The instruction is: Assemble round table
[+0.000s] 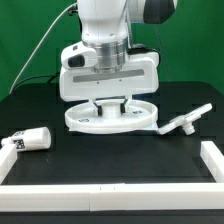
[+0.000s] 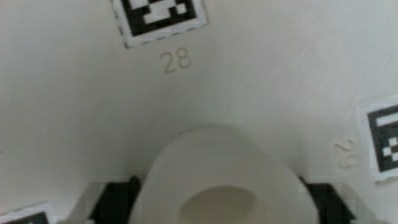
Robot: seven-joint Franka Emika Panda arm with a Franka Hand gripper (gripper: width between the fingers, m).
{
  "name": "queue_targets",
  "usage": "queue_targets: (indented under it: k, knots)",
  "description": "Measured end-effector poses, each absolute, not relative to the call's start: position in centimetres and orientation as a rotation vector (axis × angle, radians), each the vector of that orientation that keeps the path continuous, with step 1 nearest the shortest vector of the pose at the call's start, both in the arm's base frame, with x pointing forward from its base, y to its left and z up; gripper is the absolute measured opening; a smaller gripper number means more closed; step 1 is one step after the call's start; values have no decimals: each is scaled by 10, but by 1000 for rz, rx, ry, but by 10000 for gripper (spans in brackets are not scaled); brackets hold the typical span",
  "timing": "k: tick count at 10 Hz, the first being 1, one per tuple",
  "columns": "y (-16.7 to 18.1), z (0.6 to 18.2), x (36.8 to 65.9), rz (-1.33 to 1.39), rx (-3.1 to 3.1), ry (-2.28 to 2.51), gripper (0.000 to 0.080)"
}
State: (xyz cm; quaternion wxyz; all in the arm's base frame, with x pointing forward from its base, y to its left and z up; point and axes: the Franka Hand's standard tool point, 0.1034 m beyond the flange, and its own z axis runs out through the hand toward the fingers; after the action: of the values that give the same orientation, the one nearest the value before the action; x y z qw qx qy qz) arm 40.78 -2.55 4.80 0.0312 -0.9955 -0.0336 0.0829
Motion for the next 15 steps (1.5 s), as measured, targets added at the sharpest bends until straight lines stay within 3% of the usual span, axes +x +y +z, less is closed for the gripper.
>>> queue_targets:
  k: [2,4,5,6,11,13,15]
  knots:
    - [-29,54,423,300,-3053,-120,403]
    - [-24,59,474,315,-3052,-121,403]
    - [-8,52,487,298,-3065,-96,403]
    - [3,46,488,263,-3074,-122,403]
    - [-3,48,492,278,-3077,-144,404]
    - [5,42,526,255,-3087,-159,404]
    - [8,25,542,203,-3105,-182,404]
